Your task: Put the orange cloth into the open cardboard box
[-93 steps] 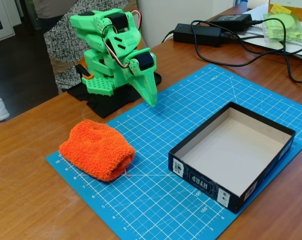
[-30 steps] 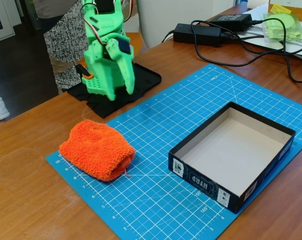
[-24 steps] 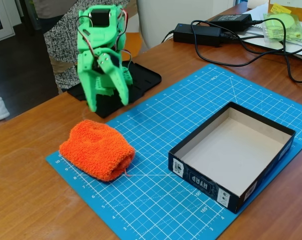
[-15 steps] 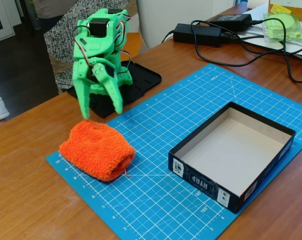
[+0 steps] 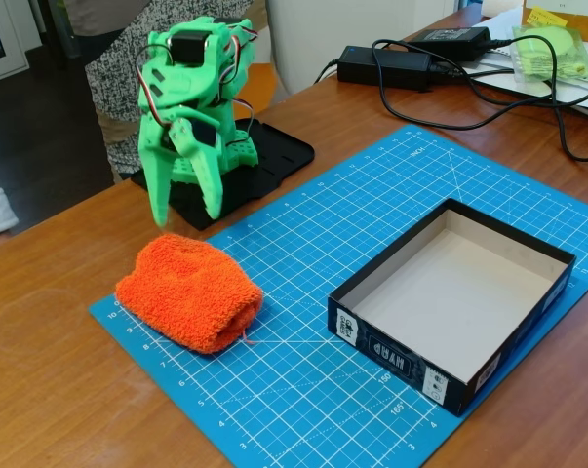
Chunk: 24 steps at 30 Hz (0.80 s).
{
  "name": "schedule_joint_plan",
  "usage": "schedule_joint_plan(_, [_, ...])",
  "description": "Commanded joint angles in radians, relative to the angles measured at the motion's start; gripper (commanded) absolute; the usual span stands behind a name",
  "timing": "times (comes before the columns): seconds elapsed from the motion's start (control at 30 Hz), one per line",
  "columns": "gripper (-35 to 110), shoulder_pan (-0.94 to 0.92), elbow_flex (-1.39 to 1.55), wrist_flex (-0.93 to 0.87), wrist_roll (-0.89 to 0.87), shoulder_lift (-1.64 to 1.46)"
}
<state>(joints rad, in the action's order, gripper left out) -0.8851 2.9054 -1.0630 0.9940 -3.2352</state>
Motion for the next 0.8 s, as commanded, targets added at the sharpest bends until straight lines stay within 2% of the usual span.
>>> schedule_joint_plan(0.0, [36, 0.046, -0.261, -0.060, -0.060, 0.227])
schedule_joint_plan(0.13, [36, 0.058, -0.387, 0.003, -0.077, 0.609])
schedule_joint_plan(0.4, [36, -0.066, -0.607, 0.170, -0.009, 1.246])
schedule_joint_plan(0.77, [36, -0.121, -0.603, 0.414, 0.025, 1.529])
